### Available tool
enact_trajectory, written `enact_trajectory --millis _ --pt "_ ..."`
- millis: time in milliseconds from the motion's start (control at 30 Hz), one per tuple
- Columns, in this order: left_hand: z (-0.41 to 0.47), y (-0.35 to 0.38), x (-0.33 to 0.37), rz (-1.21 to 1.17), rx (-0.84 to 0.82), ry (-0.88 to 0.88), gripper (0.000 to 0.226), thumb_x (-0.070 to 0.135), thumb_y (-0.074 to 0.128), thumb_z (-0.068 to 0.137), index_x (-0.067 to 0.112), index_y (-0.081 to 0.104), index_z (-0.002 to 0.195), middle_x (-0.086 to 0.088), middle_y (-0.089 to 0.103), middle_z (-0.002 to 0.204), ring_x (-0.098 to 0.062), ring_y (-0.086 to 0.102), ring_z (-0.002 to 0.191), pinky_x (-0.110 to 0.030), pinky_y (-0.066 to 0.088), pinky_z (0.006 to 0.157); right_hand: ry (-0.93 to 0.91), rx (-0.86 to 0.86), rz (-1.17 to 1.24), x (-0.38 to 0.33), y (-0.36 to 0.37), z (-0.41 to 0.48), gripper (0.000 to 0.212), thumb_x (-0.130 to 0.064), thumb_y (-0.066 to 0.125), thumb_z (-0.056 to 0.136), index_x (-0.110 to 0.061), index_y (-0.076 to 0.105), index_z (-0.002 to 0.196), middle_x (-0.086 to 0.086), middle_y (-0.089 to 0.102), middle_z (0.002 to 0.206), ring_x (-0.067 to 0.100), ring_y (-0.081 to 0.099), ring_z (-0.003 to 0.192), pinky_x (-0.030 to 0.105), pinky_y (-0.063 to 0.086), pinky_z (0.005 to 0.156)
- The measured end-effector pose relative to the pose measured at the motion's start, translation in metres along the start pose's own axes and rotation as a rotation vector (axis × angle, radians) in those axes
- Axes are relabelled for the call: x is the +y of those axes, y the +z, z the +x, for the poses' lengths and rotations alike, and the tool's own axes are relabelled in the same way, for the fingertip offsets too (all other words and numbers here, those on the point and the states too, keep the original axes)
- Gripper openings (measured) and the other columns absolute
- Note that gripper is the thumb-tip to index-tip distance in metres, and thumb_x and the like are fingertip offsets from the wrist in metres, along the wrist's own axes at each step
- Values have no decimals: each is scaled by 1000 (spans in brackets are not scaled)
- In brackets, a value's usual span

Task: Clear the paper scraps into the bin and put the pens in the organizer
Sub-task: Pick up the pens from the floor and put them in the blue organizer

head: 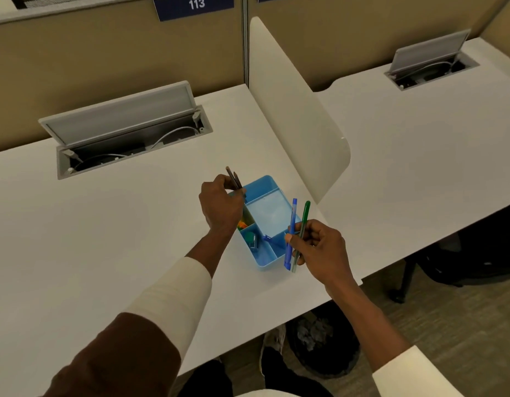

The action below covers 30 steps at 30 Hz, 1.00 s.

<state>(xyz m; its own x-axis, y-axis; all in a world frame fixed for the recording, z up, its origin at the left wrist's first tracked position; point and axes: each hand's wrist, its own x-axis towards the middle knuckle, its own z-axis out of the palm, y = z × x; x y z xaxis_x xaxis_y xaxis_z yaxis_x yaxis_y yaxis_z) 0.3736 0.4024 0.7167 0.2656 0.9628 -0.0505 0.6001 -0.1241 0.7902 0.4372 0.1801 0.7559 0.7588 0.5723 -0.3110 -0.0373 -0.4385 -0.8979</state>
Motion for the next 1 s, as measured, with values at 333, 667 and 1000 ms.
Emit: enact_trajectory --millis 333,667,1000 --pt "2 5 -1 27 9 -101 49 35 90 80 13 66 116 -6 60 123 -16 54 107 -25 43 79 18 41 -7 6 -15 8 13 -20 84 90 -19 76 100 8 79 83 11 73 61 21 58 57" --pt "-22 -13 -23 30 -2 -97 68 54 87 78 18 59 128 -2 61 130 -19 53 124 -29 46 89 -16 41 20 4 -31 16 13 -16 83 91 -18 76 101 -4 80 73 8 74 61 18 57 55" --pt "-70 -27 -43 -75 -61 -260 21 37 80 91 17 74 90 2 74 85 -19 71 83 -34 59 75 -71 5 -59 7 -24 6 71 -22 90 85 -27 49 143 8 76 75 18 71 59 35 61 63"
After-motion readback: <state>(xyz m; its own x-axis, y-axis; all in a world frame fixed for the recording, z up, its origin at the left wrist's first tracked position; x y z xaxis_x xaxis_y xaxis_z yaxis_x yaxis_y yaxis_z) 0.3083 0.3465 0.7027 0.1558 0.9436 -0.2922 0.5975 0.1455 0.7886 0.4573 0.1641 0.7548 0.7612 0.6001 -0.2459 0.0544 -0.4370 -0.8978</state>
